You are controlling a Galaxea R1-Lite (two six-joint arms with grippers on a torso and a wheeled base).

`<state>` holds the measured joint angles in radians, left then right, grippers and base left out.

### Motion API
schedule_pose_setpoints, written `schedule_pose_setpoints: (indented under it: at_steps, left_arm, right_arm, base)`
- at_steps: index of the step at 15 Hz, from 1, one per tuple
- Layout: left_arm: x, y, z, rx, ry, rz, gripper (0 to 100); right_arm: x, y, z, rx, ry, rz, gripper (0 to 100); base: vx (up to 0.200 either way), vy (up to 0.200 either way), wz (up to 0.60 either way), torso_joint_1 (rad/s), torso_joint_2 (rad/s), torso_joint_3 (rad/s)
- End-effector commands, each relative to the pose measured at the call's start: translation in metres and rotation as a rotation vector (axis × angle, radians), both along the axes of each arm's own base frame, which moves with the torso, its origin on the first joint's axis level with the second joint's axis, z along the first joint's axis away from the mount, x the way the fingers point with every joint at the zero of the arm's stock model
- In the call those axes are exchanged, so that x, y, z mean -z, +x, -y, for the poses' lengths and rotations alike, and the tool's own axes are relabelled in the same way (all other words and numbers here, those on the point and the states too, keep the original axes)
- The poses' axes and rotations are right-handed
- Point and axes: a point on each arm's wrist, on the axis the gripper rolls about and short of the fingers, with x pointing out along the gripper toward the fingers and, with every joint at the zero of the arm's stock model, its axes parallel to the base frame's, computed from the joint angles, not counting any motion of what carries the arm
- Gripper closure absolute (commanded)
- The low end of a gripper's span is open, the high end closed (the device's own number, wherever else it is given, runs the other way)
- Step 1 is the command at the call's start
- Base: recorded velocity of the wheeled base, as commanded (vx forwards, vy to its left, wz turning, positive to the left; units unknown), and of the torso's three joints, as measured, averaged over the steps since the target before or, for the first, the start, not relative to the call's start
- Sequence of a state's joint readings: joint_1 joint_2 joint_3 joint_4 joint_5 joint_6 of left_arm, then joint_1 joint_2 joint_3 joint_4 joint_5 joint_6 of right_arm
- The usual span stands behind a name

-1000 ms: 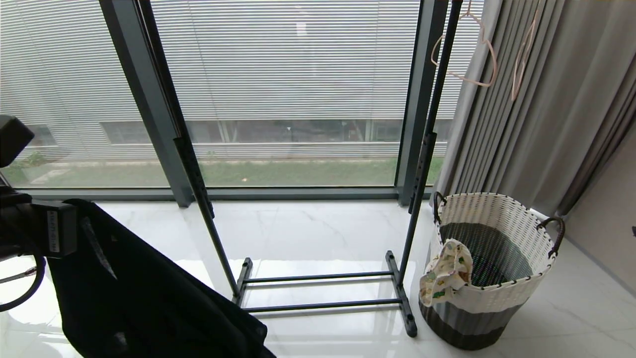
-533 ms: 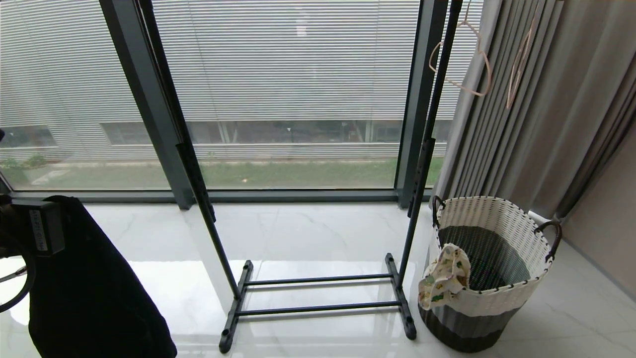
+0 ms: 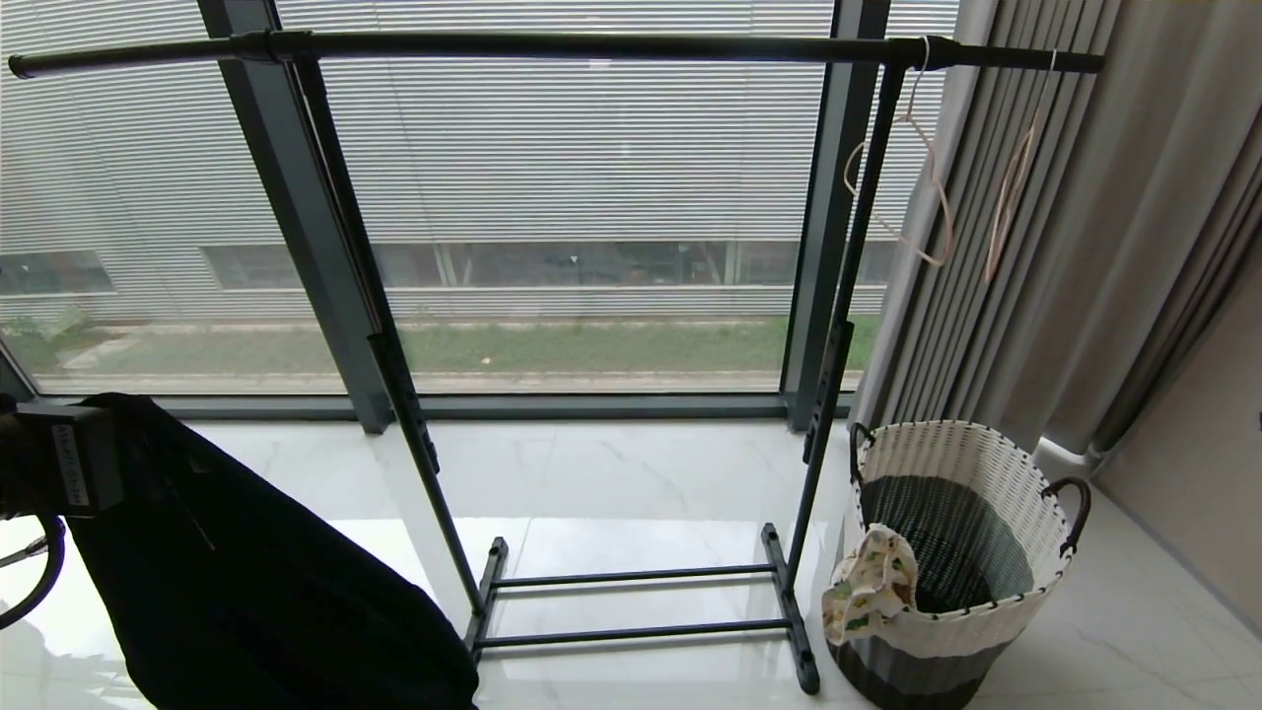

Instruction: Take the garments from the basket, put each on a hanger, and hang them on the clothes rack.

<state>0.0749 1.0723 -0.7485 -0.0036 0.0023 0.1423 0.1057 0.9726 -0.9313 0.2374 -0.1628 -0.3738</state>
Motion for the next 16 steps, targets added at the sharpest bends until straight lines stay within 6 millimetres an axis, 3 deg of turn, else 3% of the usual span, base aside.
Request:
schedule_pose_setpoints:
  at_steps: [1,13,16]
  left_arm:
    - [0.0002,-0.0012,0.0000,-0.001,0.001,0.001,100]
    - [0.0016,-0.0036,0.0002,0.000,0.004,0.001,100]
    - [0.0009,-0.0047,0.0005,0.004,0.006,0.005,100]
  right_arm:
    - [0.0002,0.0107,-0.0011,0.000,0.000,0.003,0]
    - [-0.0009,0.0190,-0.0021,-0.001,0.010,0.023,0]
    - [-0.0002,0.0187,-0.0021,0.000,0.021,0.022,0]
  base:
    - [0.000,0.000,0.00,0.183,-0.48,-0.290]
    - [0.000,0.000,0.00,0.217,-0.49,-0.282]
    - [0.000,0.000,0.00,0.103,-0.23,-0.124]
